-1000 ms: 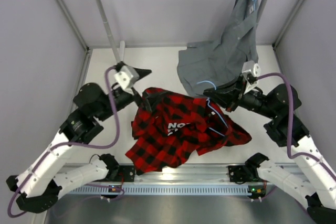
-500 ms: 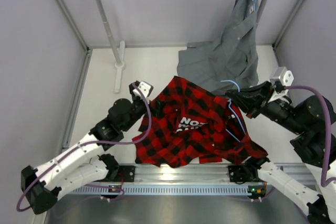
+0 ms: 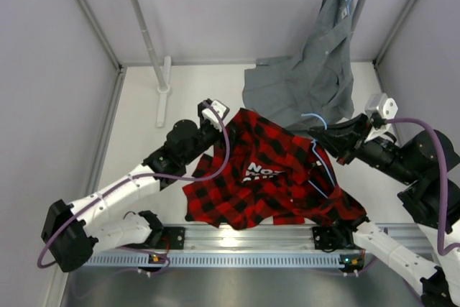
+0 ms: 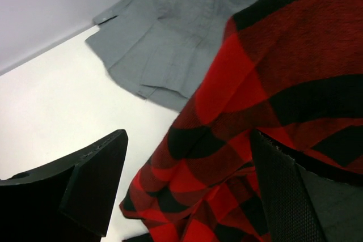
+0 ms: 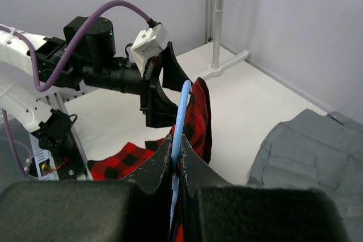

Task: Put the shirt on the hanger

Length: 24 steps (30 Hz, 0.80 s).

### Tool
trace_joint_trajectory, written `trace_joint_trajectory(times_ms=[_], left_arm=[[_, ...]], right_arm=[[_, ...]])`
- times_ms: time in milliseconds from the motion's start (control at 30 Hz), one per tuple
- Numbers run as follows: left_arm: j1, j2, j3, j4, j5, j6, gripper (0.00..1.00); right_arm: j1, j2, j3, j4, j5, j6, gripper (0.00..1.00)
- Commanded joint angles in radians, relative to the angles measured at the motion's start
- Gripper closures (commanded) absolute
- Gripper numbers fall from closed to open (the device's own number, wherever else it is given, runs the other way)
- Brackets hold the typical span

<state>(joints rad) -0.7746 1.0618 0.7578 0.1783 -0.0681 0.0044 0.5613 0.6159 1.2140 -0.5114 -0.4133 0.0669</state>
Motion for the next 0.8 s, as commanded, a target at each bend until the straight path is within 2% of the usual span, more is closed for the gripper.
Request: trace_joint_trajectory(times_ms=[0,67,100,200,233,333,367,500,667,767], left_arm=[[0.006,0.010,0.035,0.108,0.135,0.017,0.14],[0.006,0.024,0.043,0.116,0.131,0.019,0.30],[0.008,0.047,0.049,0.115,0.122,0.023,0.51],[0.012,0.085,0.081,0.090,0.071,0.020,0.90],[0.014,0.090,0.087,0.086,0.027,0.016,1.00],[0.018,0.092,0.092,0.081,-0.108,0.000,1.00],[0.020,0.092,0.092,0.082,-0.201,-0.045,1.00],[0.063,0.095,0.129,0.015,-0.407,-0.141,1.00],[0.181,0.067,0.155,-0.065,-0.450,-0.309,1.00],[0.198,0.060,0.175,-0.088,-0.417,-0.323,1.00]], right_arm=[[-0.014,0.002,0.058,0.005,-0.013,-0.013,1.00],[-0.012,-0.001,0.064,0.007,-0.025,-0.013,1.00],[-0.012,-0.002,0.064,0.007,-0.030,-0.012,1.00],[-0.014,-0.010,0.067,0.002,-0.003,-0.016,1.00],[-0.012,-0.008,0.067,-0.006,0.017,-0.019,1.00],[-0.014,-0.008,0.058,-0.027,0.088,-0.032,1.00],[-0.012,-0.013,0.044,-0.026,0.094,-0.033,1.00],[-0.014,-0.053,0.021,-0.021,0.097,-0.044,1.00],[-0.012,-0.126,0.001,-0.022,0.077,-0.053,1.00],[-0.012,-0.139,-0.002,-0.024,0.056,-0.050,1.00]])
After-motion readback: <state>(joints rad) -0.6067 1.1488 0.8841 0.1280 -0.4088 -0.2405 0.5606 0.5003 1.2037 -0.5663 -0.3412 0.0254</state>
